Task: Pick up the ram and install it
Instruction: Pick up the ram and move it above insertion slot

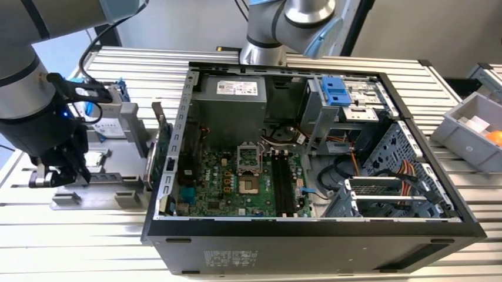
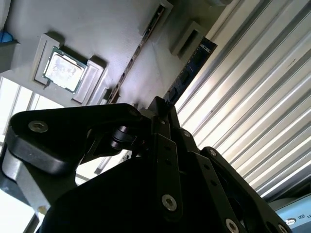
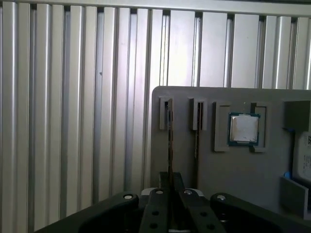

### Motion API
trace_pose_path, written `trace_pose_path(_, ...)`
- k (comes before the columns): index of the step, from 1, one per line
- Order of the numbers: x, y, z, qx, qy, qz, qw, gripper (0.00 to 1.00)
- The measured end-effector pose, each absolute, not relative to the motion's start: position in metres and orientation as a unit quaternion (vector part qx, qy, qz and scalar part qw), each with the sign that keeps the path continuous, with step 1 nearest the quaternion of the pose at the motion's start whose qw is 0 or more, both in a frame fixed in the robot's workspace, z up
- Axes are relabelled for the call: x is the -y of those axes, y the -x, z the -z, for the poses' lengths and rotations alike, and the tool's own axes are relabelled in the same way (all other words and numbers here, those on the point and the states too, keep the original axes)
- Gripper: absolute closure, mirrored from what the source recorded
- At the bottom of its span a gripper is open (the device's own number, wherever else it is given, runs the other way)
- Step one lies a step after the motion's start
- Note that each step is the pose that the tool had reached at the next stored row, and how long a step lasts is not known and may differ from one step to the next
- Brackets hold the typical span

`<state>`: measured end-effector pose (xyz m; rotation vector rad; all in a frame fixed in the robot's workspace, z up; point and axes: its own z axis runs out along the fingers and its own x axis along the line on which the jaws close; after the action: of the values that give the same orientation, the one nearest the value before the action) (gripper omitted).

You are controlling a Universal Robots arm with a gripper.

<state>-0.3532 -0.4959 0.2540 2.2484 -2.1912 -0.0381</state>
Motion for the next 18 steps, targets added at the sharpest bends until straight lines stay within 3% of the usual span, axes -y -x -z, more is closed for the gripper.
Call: trace_pose_path(18,0.496,0.353,-0.265,0.7,-0.714,0.012,0.001,1.0)
